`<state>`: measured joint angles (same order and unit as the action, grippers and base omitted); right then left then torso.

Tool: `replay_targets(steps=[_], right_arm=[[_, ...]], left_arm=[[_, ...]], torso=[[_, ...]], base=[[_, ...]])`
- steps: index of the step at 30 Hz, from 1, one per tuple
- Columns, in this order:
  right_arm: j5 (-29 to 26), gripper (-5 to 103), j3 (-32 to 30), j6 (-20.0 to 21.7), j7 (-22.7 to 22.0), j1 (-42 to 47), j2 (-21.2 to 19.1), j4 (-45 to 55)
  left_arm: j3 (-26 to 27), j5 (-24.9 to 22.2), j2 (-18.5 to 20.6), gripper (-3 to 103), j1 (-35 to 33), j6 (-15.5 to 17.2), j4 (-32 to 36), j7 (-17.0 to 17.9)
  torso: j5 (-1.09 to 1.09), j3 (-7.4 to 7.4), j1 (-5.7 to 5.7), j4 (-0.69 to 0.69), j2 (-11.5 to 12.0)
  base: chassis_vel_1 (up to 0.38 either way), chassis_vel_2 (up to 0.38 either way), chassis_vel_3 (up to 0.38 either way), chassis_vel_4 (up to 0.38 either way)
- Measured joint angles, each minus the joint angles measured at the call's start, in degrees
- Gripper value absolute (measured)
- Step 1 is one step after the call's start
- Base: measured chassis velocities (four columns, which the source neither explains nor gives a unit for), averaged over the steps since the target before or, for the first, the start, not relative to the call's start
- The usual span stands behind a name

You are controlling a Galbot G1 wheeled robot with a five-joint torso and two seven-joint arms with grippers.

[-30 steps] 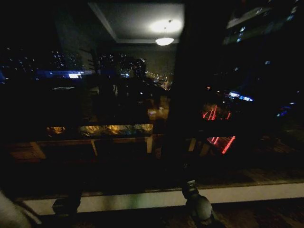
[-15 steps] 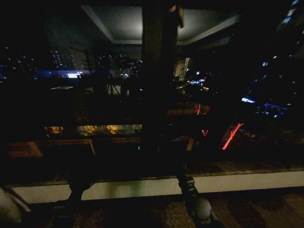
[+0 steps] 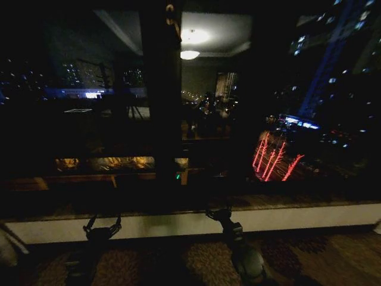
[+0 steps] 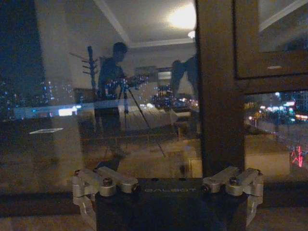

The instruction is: Open the curtains by pulling them apart, changing their state from closed to fully open.

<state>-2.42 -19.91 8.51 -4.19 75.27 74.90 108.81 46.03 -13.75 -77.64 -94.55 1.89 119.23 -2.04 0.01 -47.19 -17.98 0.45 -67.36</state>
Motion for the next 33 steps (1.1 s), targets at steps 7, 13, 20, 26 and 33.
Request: replay_targets(steps=[7, 13, 20, 26, 33], right_arm=[[0.3, 100, 0.0, 0.2, -0.1, 0.0, 0.5, 0.1], [0.7, 100, 0.3, 0.2, -0.1, -0.1, 0.8, 0.0], [0.7, 100, 0.1, 0.2, -0.2, 0.3, 0.5, 0.2], [0.6, 100, -0.1, 0.2, -0.2, 0.7, 0.2, 0.6], [0.6, 100, -0.2, 0.0, -0.1, 0.7, 0.1, 0.6]], left_arm=[[-0.1, -0.7, 0.7, 100, 0.3, -0.1, -0.4, 0.0], [0.4, -1.5, 0.9, 100, 0.0, -0.5, -0.4, 0.0], [0.3, -1.4, 0.2, 100, -0.6, -1.1, -0.3, -0.1], [0.0, -1.2, -0.4, 100, -0.6, -1.2, 0.2, -0.1], [0.0, -1.2, -0.5, 100, -0.7, -1.4, 0.5, -0.1]], torso=[[0.00, 0.00, 0.00, -0.01, 0.0], [-0.02, 0.01, 0.00, -0.02, 0.0], [0.00, 0.02, 0.02, -0.03, 0.0], [0.00, 0.01, 0.01, 0.00, 0.0], [0.01, 0.00, -0.01, -0.01, 0.0]], base=[[0.071, -0.349, -0.063, 0.369], [0.124, -0.371, -0.124, 0.368], [0.064, -0.356, -0.056, 0.365], [-0.057, -0.339, 0.055, 0.330], [-0.186, -0.380, 0.170, 0.372]])
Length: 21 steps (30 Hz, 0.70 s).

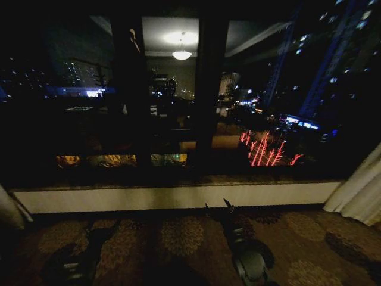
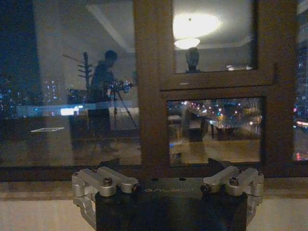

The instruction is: Open the curtains by pulling them apart, changing their state from closed to fully open.

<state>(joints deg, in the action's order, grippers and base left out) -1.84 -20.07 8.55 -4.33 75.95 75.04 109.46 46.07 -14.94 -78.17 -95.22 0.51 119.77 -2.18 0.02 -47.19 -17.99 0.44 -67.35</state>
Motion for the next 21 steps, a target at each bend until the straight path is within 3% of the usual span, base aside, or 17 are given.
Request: replay_targets(steps=[7, 11, 21], right_arm=[[0.0, 100, -0.2, -0.5, 0.1, 0.0, 0.0, -0.4], [-0.1, 100, -0.2, -1.4, 0.1, 0.0, 0.1, -0.7], [-0.4, 100, -0.1, -1.7, 0.1, -0.2, -0.3, -0.8]], left_arm=[[0.2, -0.1, 0.1, 100, 0.4, -0.3, 0.2, 0.1], [0.1, -0.1, 0.1, 100, 0.3, -0.3, 0.2, 0.1], [0.1, -0.1, -0.3, 100, 0.3, -0.5, 0.0, 0.2]], torso=[[0.02, 0.00, 0.00, 0.00, 0.0], [0.04, 0.00, 0.01, 0.01, 0.0], [-0.03, 0.01, 0.01, -0.01, 0.0]], base=[[-0.185, -0.437, 0.178, 0.455], [0.100, -0.301, -0.053, 0.277], [0.103, -0.027, -0.085, 0.024]])
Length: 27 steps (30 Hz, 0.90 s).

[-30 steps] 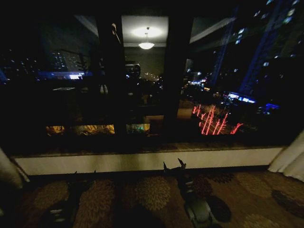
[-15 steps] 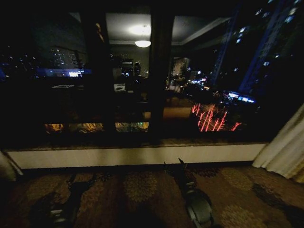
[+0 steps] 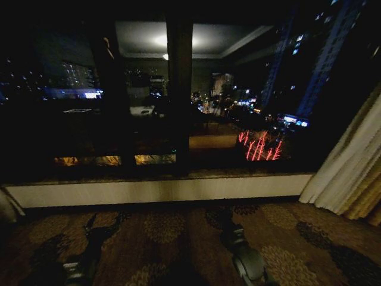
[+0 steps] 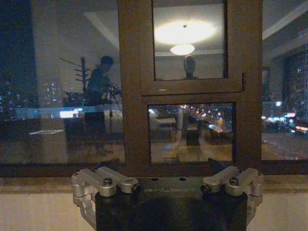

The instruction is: Open the curtains by pulling them apart, changing their state from closed to fully open.

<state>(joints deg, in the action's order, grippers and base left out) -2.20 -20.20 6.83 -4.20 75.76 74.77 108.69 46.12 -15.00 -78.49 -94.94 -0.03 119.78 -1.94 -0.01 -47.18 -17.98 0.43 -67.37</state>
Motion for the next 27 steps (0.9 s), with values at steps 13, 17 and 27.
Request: replay_targets(steps=[13, 17, 27], right_arm=[[0.3, 100, 0.5, 0.3, 0.0, 0.3, 0.4, 0.5], [0.3, 100, 0.5, 0.4, 0.0, 0.3, 0.3, 0.5], [0.2, 100, 0.3, 0.4, -0.1, 0.3, 0.2, 0.5]], left_arm=[[0.4, 0.0, 0.0, 100, -0.8, -0.7, 0.2, 0.0], [0.4, 0.0, 0.0, 100, -0.9, -0.7, 0.2, 0.0], [0.3, 0.0, 0.2, 100, -0.7, -0.7, 0.4, 0.0]], torso=[[0.01, 0.00, -0.01, 0.01, 0.0], [0.01, 0.00, -0.01, 0.01, 0.0], [0.02, 0.00, -0.01, 0.01, 0.0]], base=[[0.000, 0.000, 0.000, 0.000], [0.000, 0.000, 0.000, 0.000], [0.000, 0.000, 0.000, 0.000]])
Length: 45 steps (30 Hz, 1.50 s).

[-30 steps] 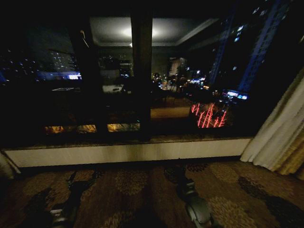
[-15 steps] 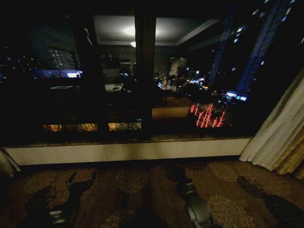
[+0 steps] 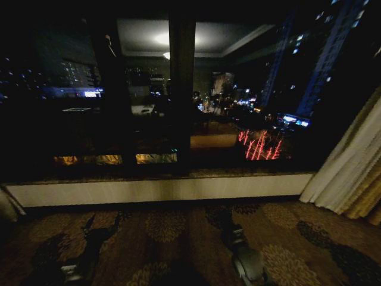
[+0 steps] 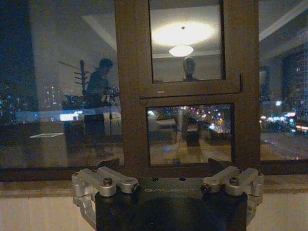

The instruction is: Open the curtains by pulling them apart, changing their state from closed to fully open.

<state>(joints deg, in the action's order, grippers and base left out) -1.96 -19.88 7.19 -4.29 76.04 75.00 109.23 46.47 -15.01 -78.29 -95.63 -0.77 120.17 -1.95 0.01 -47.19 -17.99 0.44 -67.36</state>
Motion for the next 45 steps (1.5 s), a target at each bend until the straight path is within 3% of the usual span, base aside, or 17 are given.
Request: replay_targets(steps=[45], right_arm=[[-0.9, 100, -0.4, -0.4, 0.1, -1.0, -0.4, -2.4]], left_arm=[[-0.8, 0.2, -0.8, 100, 0.7, 0.2, -0.5, 0.1]], torso=[[0.00, 0.00, 0.00, 0.00, 0.0]], base=[[0.010, -0.064, -0.006, 0.071]])
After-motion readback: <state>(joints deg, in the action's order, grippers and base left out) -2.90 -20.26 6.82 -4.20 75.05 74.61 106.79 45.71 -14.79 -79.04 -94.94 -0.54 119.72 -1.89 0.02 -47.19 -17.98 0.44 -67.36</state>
